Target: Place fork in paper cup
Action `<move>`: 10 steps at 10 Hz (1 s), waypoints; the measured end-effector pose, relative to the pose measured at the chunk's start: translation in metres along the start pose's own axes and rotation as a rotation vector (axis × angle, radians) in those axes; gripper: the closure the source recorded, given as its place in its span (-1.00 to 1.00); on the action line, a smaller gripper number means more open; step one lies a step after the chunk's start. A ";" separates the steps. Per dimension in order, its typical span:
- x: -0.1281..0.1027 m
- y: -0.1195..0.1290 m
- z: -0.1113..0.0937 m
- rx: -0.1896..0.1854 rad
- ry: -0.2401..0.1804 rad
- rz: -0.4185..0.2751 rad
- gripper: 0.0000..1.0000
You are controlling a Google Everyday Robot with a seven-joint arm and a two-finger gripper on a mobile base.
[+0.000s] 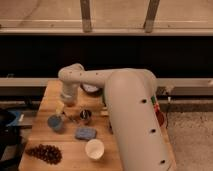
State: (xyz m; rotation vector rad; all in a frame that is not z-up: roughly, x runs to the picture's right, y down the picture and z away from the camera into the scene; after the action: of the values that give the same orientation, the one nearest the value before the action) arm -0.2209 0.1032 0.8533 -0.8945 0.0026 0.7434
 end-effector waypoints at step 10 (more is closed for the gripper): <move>-0.075 0.036 0.002 -0.021 -0.012 -0.176 -0.60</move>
State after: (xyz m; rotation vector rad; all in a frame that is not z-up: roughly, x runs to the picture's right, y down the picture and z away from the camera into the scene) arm -0.2991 0.0746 0.8515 -0.8979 -0.0943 0.5852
